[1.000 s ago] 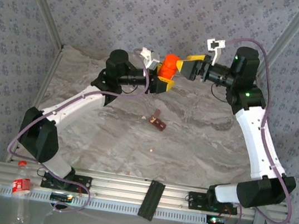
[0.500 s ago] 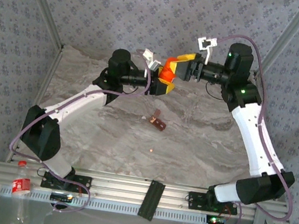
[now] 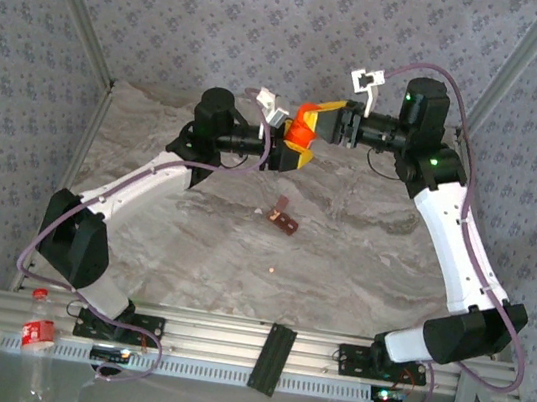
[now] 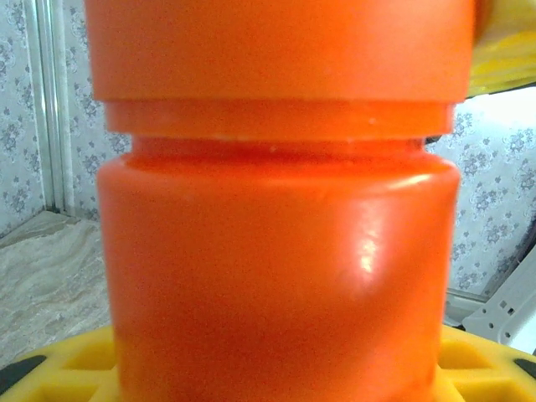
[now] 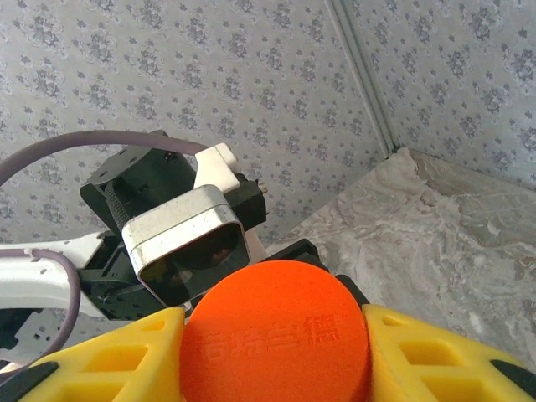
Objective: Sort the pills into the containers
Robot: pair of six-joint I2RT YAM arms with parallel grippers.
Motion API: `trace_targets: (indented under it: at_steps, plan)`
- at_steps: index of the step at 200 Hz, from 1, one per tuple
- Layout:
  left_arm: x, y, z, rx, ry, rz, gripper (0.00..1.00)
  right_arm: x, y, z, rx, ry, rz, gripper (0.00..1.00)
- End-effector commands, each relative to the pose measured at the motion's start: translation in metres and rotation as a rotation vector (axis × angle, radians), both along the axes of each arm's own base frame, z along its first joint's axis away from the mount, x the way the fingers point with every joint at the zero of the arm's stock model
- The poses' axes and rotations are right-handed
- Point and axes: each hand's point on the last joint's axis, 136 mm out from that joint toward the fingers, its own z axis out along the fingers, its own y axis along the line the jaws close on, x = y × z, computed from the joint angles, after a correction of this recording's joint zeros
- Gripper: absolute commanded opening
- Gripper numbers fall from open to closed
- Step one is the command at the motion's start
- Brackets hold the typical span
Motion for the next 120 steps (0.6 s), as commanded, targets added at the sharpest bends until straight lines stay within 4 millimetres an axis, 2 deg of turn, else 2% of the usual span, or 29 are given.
trace_targets:
  at_steps: [1, 31, 64, 103, 113, 115, 120]
  plan:
    - [0.004, 0.003, 0.031, -0.069, -0.072, 0.050, 0.00, -0.012, 0.008, -0.005, -0.014, 0.010, 0.017, 0.42]
    - [0.014, 0.012, 0.044, -0.145, -0.092, 0.147, 0.00, -0.012, 0.015, -0.026, -0.040, 0.010, -0.049, 0.36]
    - [0.021, 0.021, 0.058, -0.220, -0.110, 0.244, 0.00, -0.003, 0.023, -0.050, -0.015, 0.030, -0.135, 0.34]
    - [0.033, 0.026, 0.059, -0.268, -0.128, 0.375, 0.00, 0.009, 0.044, -0.066, 0.089, 0.079, -0.271, 0.32]
    - [0.034, 0.023, 0.056, -0.263, -0.134, 0.393, 0.00, 0.011, 0.050, -0.061, 0.132, 0.084, -0.297, 0.31]
    - [0.035, 0.023, 0.055, -0.262, -0.135, 0.399, 0.00, 0.012, 0.051, -0.072, 0.123, 0.100, -0.303, 0.31]
    - [0.035, 0.021, 0.054, -0.257, -0.137, 0.411, 0.00, 0.013, 0.053, -0.076, 0.133, 0.109, -0.312, 0.31]
